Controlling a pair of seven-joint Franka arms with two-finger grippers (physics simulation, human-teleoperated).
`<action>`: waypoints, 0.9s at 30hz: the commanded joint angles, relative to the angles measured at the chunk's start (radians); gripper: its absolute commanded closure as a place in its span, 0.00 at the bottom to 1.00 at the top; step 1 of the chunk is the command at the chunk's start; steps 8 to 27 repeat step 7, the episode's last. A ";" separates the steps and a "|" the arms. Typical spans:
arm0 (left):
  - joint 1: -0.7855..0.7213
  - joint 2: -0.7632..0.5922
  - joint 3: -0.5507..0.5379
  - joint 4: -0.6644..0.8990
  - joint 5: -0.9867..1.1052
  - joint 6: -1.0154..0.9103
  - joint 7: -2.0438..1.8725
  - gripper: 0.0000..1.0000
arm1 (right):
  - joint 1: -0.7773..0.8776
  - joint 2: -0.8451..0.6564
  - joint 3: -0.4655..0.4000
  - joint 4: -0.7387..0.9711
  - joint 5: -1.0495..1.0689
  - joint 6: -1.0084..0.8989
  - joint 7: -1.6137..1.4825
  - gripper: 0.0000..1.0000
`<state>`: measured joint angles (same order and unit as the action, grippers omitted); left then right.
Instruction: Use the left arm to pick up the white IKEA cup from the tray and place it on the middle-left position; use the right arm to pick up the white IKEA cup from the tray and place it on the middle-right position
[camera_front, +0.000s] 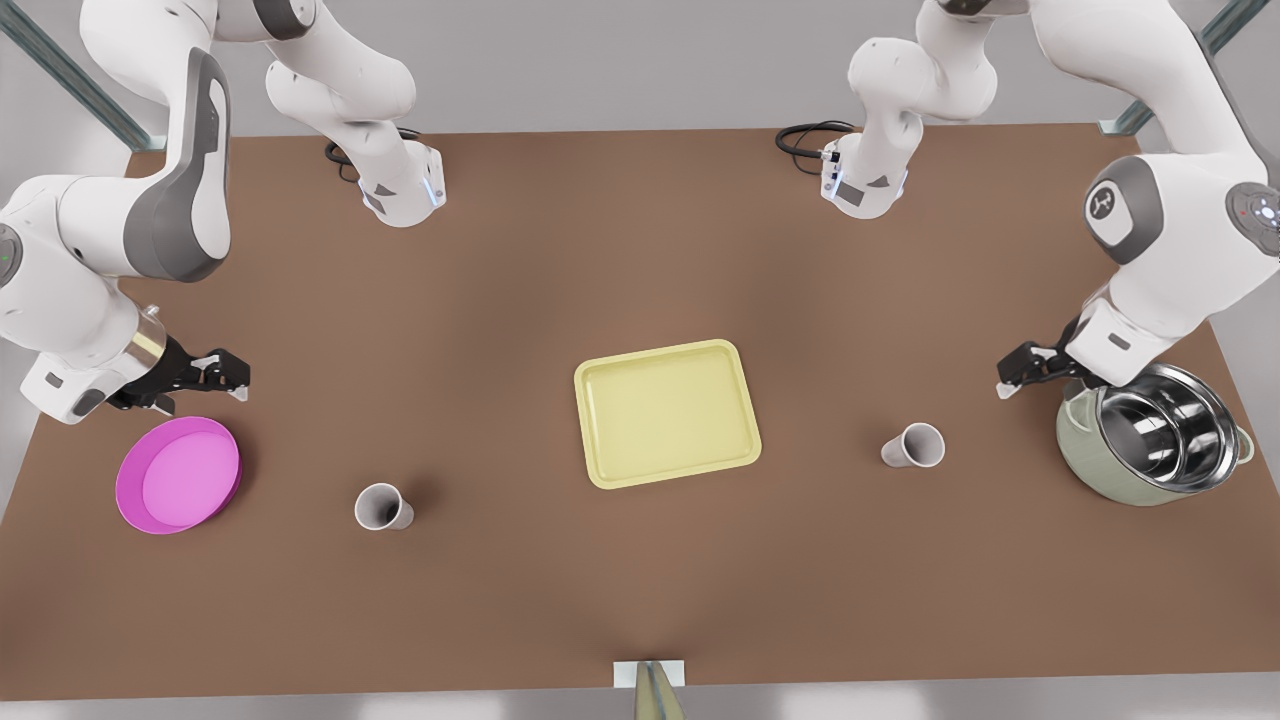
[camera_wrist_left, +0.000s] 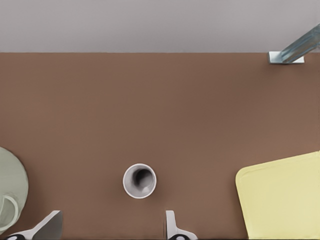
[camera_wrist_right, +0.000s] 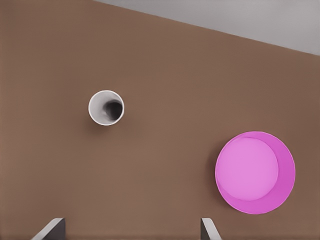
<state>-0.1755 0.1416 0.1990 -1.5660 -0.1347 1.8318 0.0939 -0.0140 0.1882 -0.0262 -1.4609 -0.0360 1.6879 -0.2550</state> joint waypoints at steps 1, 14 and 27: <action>0.205 0.004 -0.210 0.020 0.026 -0.112 -0.011 0.00 | 0.000 -0.001 0.002 0.001 0.001 -0.001 -0.004 0.00; 0.189 0.007 -0.214 0.018 0.041 -0.105 -0.014 0.00 | 0.008 0.019 0.005 0.001 -0.008 -0.070 0.065 0.00; 0.189 0.007 -0.214 0.018 0.041 -0.105 -0.014 0.00 | 0.008 0.019 0.005 0.001 -0.008 -0.070 0.065 0.00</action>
